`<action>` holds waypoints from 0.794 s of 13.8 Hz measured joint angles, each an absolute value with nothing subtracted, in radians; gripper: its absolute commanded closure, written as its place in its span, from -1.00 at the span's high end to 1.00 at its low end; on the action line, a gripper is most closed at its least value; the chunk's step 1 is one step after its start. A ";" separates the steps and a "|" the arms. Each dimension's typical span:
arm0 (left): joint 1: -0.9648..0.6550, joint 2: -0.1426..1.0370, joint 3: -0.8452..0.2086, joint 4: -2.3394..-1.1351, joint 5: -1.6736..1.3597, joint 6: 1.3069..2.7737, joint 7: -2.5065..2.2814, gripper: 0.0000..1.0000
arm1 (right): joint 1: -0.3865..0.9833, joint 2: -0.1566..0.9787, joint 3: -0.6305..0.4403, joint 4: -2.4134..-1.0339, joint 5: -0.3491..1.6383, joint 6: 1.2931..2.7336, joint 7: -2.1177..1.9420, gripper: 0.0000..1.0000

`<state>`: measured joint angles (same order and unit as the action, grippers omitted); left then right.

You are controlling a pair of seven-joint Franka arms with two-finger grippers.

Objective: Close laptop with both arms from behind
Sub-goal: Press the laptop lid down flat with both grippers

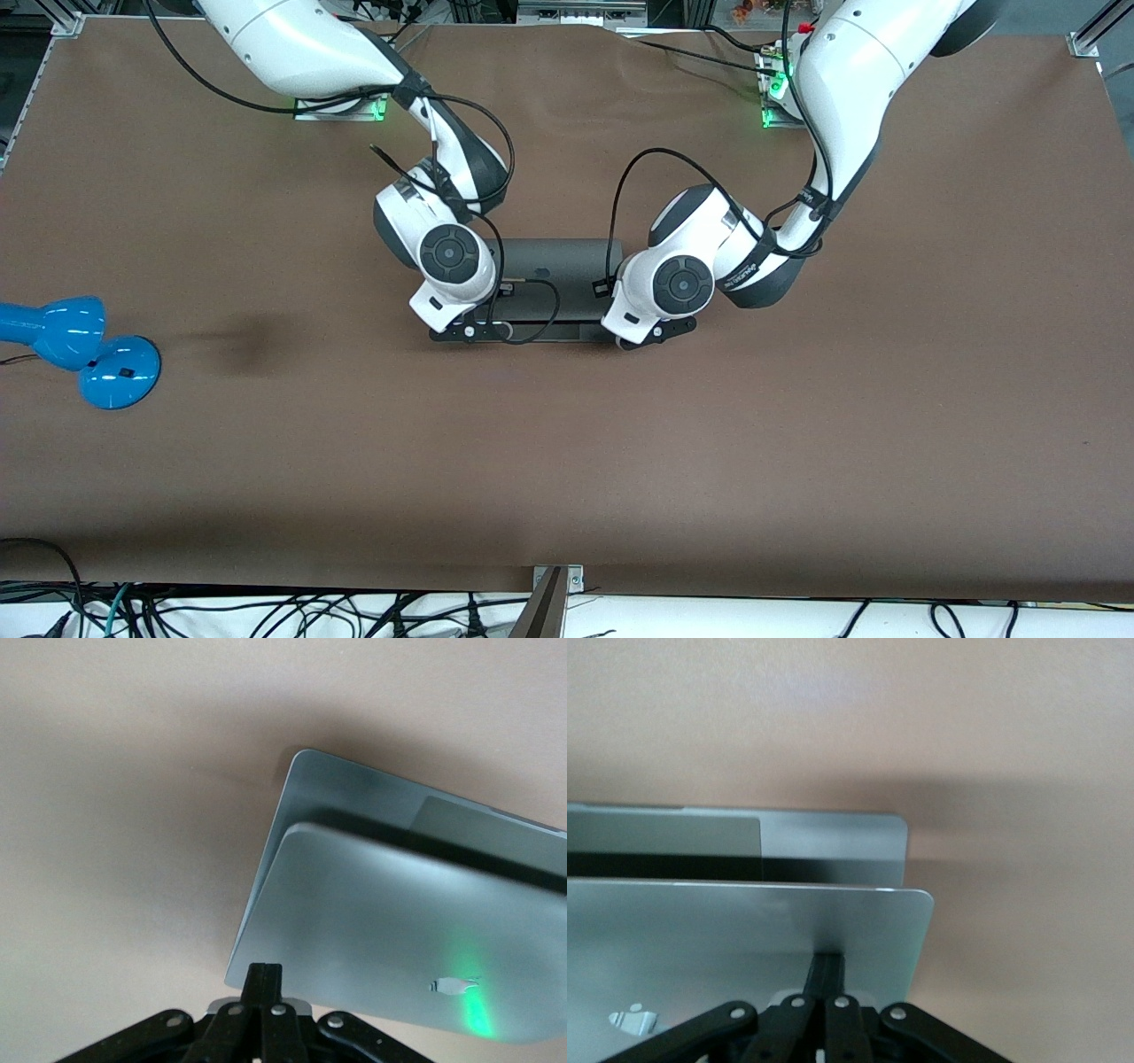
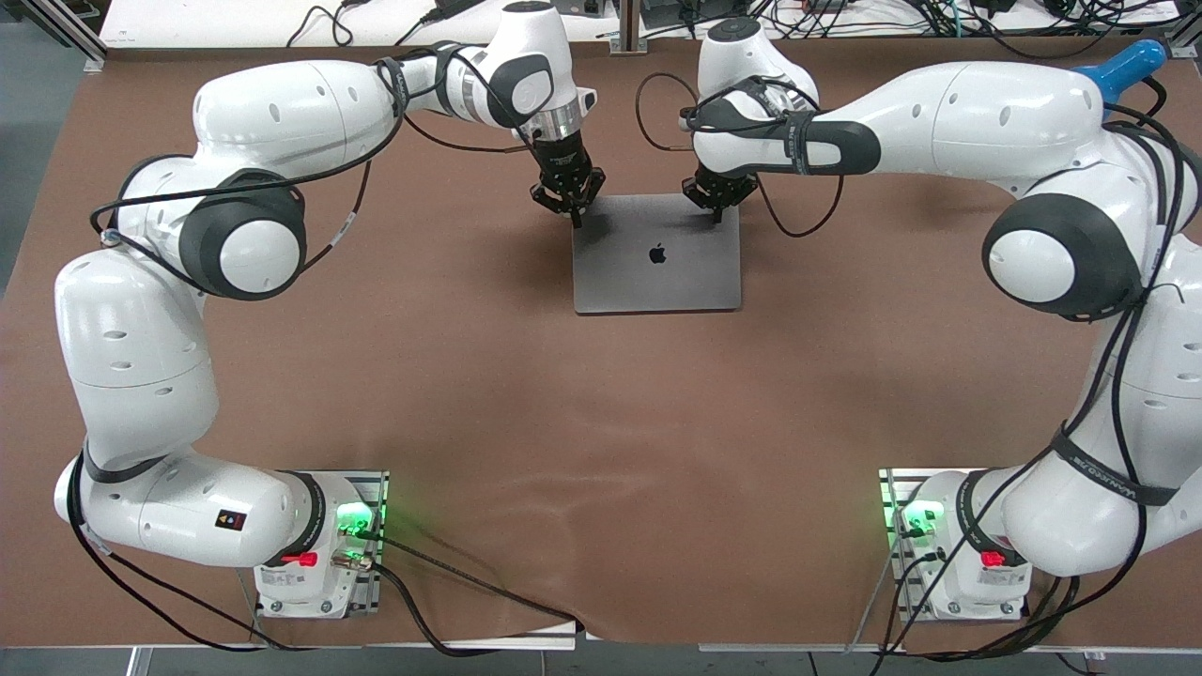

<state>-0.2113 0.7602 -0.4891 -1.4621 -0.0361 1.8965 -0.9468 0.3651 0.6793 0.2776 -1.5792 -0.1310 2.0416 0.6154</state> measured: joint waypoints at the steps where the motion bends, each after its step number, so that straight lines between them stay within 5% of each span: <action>1: -0.211 0.766 -0.485 -1.462 -0.034 1.905 -0.947 -1.00 | 0.364 0.693 0.276 -1.579 -0.132 2.063 0.609 -1.00; 11: -0.216 0.856 -0.465 -1.462 0.029 2.035 -0.947 -0.82 | 0.368 0.766 0.281 -1.573 -0.197 2.151 0.571 -1.00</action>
<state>-0.2162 0.8562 -0.4654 -1.4621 0.0291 2.0351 -0.9467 0.3675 0.7664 0.2814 -1.5725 -0.1972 2.1507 0.5715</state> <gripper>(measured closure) 0.960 0.991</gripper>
